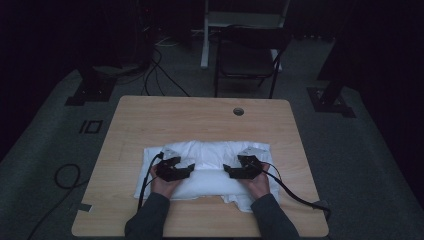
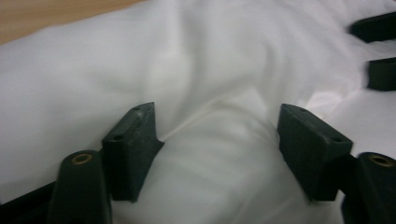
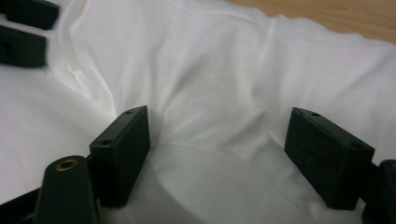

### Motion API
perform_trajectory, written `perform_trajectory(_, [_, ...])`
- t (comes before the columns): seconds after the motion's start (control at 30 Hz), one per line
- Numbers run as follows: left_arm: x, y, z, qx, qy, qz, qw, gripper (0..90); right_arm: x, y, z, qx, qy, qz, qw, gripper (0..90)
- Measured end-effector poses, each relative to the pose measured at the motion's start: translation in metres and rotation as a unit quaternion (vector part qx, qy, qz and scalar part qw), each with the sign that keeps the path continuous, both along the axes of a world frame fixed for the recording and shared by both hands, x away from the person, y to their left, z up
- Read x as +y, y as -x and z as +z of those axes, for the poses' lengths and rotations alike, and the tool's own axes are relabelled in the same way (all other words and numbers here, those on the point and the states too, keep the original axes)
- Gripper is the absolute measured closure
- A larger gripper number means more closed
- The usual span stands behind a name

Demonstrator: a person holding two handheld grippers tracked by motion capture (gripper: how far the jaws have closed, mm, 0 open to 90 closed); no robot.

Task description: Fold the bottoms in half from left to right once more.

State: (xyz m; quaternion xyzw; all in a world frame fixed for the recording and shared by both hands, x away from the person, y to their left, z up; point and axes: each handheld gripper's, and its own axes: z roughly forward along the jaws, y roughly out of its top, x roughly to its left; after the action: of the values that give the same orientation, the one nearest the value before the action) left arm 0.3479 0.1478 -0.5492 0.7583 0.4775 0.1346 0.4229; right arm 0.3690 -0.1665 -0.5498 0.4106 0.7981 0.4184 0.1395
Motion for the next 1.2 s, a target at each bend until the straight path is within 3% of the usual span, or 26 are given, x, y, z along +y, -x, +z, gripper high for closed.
perform_trajectory(0.13, [0.018,0.003,-0.004,0.01,-0.004,0.027,0.9996,23.0,-0.006,0.004,0.002,0.001,0.0,-0.002,1.0,21.1])
perform_trajectory(0.17, [0.031,0.006,-0.005,0.013,0.005,0.036,0.9993,23.0,-0.008,0.005,0.003,0.0,0.002,-0.002,1.0,21.1])
perform_trajectory(0.3, [0.036,0.01,-0.001,0.011,-0.011,0.053,0.9985,17.1,-0.017,0.009,0.006,0.002,0.001,-0.008,1.0,20.2])
perform_trajectory(0.37, [0.043,0.013,0.003,0.005,-0.029,0.083,0.9961,14.1,-0.02,0.01,0.007,0.0,0.002,-0.009,1.0,20.2])
perform_trajectory(0.43, [0.053,0.015,0.003,0.005,-0.044,0.119,0.9919,6.8,-0.027,0.013,0.011,-0.004,-0.001,-0.013,0.9999,20.8])
perform_trajectory(0.47, [0.064,0.015,0.001,0.028,-0.027,0.131,0.9906,3.9,-0.029,0.015,0.012,-0.006,-0.003,-0.014,0.9999,21.5])
perform_trajectory(0.5, [0.064,0.015,0.001,0.028,-0.027,0.131,0.9906,2.7,-0.031,0.016,0.014,-0.009,-0.006,-0.016,0.9998,21.8])
perform_trajectory(0.53, [0.069,0.016,-0.001,0.039,-0.025,0.144,0.9885,1.4,-0.032,0.018,0.015,-0.013,-0.004,-0.017,0.9998,22.1])
perform_trajectory(0.6, [0.07,0.017,-0.002,0.041,-0.024,0.147,0.9879,0.7,-0.034,0.022,0.019,-0.015,0.0,-0.018,0.9997,22.1])
perform_trajectory(0.67, [0.071,0.015,-0.005,0.052,-0.036,0.167,0.984,0.0,-0.036,0.026,0.02,-0.017,0.004,-0.016,0.9997,21.6])
perform_trajectory(0.9, [0.068,0.015,-0.007,0.042,-0.084,0.164,0.982,0.0,-0.044,0.029,0.011,-0.003,0.018,-0.031,0.9993,16.9])
perform_trajectory(1.2, [0.059,0.016,-0.007,0.044,-0.107,0.151,0.9817,0.6,-0.041,0.023,0.001,0.024,0.02,-0.033,0.999,15.3])
